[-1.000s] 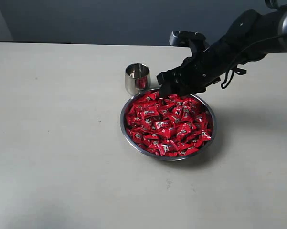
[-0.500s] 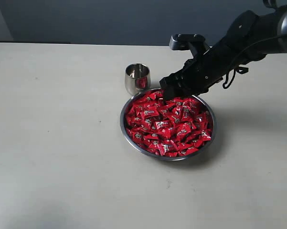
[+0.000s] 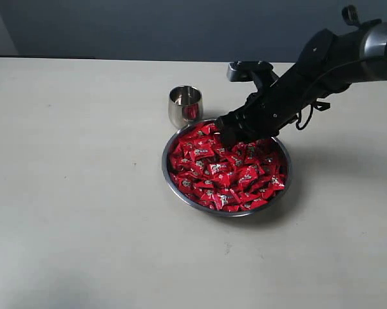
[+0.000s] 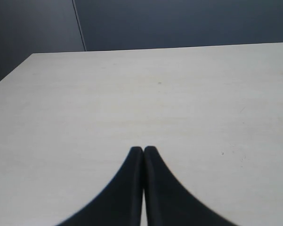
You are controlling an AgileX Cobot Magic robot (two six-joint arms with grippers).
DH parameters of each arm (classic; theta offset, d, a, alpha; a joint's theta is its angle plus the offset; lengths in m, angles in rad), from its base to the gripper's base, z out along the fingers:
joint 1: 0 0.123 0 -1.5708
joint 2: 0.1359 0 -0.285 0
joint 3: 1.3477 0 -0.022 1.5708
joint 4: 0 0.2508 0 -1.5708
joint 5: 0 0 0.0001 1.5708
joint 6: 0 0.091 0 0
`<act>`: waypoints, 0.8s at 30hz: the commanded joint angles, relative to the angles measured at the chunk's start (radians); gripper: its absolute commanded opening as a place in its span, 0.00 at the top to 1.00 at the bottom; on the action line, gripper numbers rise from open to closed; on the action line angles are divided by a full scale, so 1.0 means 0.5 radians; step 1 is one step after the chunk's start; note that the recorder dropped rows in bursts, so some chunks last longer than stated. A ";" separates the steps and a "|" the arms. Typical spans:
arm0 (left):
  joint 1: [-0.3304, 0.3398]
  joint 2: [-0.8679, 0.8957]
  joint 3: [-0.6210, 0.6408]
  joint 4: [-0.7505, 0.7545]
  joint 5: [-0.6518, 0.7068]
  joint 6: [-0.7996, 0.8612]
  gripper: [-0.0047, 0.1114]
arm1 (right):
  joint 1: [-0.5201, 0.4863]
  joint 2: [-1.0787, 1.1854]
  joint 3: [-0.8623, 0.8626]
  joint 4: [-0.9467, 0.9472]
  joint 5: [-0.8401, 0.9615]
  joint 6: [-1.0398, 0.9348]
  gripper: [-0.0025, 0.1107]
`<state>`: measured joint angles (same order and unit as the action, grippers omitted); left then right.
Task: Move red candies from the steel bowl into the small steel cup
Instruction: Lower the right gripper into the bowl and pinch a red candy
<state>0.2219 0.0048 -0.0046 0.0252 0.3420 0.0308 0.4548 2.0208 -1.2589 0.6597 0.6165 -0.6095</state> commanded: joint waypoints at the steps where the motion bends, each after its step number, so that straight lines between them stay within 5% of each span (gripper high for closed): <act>1: -0.009 -0.010 0.009 0.004 -0.016 -0.003 0.96 | 0.004 0.009 -0.011 -0.010 -0.012 -0.001 0.54; 24: -0.009 -0.010 0.009 0.004 -0.016 -0.003 0.96 | 0.004 0.094 -0.011 -0.015 -0.013 -0.001 0.54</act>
<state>0.2219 0.0048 -0.0046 0.0252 0.3420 0.0308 0.4548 2.0683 -1.2589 0.6566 0.6086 -0.6095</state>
